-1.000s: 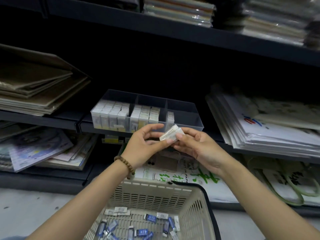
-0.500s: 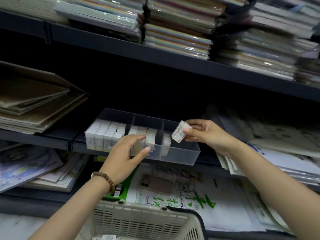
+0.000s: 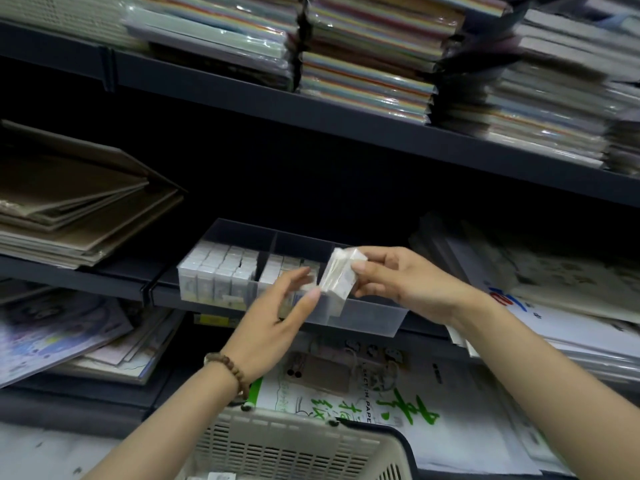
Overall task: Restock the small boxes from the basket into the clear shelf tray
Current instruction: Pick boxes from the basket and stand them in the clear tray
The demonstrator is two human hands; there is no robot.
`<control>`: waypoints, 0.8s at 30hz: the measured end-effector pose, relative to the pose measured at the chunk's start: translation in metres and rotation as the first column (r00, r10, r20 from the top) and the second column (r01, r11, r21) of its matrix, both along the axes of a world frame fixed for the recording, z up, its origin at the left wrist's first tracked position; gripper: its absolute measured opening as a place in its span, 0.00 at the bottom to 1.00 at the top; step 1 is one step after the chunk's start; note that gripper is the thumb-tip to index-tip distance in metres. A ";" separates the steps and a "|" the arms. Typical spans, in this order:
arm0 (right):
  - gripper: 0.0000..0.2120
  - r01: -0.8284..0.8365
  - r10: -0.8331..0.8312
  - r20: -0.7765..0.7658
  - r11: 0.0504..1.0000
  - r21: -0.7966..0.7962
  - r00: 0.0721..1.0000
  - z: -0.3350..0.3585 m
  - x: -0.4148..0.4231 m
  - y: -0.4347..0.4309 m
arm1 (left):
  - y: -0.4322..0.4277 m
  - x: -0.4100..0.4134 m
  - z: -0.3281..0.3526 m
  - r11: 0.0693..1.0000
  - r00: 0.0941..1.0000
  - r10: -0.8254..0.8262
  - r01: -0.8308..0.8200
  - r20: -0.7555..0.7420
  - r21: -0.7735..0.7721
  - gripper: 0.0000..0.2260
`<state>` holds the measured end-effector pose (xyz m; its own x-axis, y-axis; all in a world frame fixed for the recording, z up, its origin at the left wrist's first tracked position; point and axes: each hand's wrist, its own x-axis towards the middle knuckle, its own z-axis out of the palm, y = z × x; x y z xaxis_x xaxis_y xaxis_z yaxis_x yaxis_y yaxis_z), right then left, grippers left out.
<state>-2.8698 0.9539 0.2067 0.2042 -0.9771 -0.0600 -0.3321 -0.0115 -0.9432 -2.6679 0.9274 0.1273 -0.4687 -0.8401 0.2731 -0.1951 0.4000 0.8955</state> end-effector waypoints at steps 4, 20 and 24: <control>0.15 -0.005 0.000 -0.094 0.998 -0.060 0.996 -0.010 0.027 0.019 | 0.008 -0.003 0.016 0.891 0.940 -0.175 0.277 -0.293 0.360 0.25; 0.18 0.213 -0.205 0.230 0.977 -0.009 0.951 -0.022 0.035 0.027 | 0.007 0.005 0.022 0.910 0.918 -0.089 0.233 -0.386 0.343 0.13; 0.13 0.214 -0.211 0.221 0.977 0.009 0.952 -0.023 0.033 0.026 | 0.009 0.004 0.022 0.891 0.919 -0.053 0.220 -0.390 0.397 0.15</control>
<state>-2.8369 0.9802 0.1833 -0.0018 -0.9998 -0.0220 -0.1138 0.0221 -0.9933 -2.6637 0.9360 0.1491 -0.5258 -0.8471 0.0766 0.2015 -0.0365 0.9788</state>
